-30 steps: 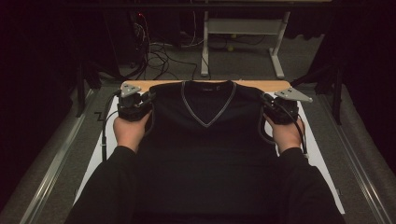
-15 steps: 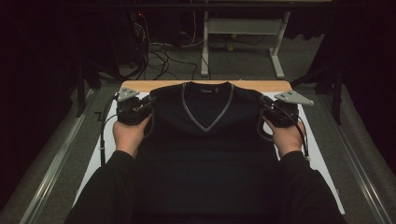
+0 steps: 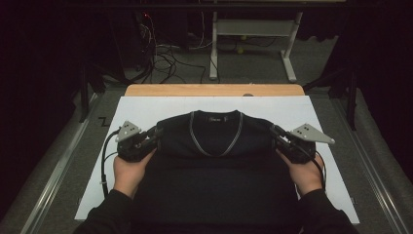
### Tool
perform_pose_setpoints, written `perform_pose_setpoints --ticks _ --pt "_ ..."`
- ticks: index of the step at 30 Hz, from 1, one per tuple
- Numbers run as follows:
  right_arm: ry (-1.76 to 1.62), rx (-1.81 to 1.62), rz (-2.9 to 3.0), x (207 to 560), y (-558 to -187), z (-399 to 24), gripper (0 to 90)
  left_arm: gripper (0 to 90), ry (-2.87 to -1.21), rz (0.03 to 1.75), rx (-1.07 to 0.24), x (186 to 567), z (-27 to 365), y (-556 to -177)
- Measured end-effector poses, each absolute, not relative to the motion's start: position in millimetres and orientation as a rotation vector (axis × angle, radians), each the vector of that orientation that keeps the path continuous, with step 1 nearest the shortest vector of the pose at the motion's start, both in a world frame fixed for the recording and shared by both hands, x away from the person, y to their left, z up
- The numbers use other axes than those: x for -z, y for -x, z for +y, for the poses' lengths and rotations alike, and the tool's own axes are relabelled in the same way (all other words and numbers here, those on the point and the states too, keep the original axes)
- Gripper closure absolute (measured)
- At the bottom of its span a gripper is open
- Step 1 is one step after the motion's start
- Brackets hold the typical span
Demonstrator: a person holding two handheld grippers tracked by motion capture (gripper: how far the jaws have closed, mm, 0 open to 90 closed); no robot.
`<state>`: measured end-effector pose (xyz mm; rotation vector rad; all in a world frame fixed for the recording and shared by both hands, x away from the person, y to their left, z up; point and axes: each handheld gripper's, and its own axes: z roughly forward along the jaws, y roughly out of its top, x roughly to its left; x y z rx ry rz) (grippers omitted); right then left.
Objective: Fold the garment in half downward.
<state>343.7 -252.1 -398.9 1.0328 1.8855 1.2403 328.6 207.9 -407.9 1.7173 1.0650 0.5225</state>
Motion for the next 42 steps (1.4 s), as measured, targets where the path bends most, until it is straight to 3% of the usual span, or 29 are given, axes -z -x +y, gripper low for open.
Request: perform_pose_setpoints --ticks 11,32,37,42 --pt "-1.037 -1.247 1.931 433.0 -303.3 -261.0 78.6 70.0 -1.748 1.028 -0.457 446.3 218.9 -290.0" --pt "-1.047 -1.342 1.931 437.9 -232.8 -270.8 78.4 69.0 -1.763 0.943 -0.399 443.1 226.1 -209.5" --pt "-1.076 -1.329 1.961 441.8 -224.2 -271.8 78.2 69.0 -1.782 0.937 -0.372 446.7 226.1 -203.6" --pt "-1.117 -1.275 2.038 451.7 -229.6 -270.9 77.6 66.4 -1.866 1.036 -0.332 464.3 227.4 -220.5"
